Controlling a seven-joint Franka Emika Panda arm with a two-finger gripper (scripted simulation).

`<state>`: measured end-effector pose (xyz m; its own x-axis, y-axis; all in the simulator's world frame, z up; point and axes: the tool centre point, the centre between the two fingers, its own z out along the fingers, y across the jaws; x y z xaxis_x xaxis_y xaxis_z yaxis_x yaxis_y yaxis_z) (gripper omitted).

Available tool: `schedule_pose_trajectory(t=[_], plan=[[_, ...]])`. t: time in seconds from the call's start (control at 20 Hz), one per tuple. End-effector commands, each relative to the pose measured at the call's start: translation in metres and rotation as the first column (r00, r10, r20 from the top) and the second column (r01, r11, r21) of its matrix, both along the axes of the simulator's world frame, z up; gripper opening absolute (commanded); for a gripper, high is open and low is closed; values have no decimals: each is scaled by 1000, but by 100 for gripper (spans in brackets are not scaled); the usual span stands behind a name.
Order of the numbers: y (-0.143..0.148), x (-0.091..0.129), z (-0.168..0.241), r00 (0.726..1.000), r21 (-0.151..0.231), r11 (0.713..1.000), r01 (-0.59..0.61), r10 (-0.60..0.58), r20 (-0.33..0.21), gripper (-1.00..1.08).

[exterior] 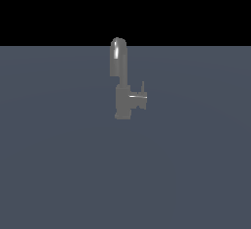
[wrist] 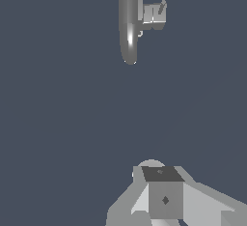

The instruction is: Turn on the faucet by rotating a designated handle.

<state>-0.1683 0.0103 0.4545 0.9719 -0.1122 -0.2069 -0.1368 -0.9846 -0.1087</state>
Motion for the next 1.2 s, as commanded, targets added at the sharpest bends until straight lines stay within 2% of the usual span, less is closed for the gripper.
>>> schedule_pose_trajectory(t=[0.0, 0.3, 0.6, 0.9, 1.15], plan=[[-1, 15, -4, 999, 35, 999, 42, -41, -33, -100], [-4, 50, -15, 984, 115, 982, 147, -133, -120, -100], [-10, 85, -30, 952, 188, 947, 260, -218, -217, -100], [-19, 119, -49, 901, 250, 892, 377, -292, -320, -100], [-28, 146, -68, 845, 291, 829, 477, -342, -412, -100]])
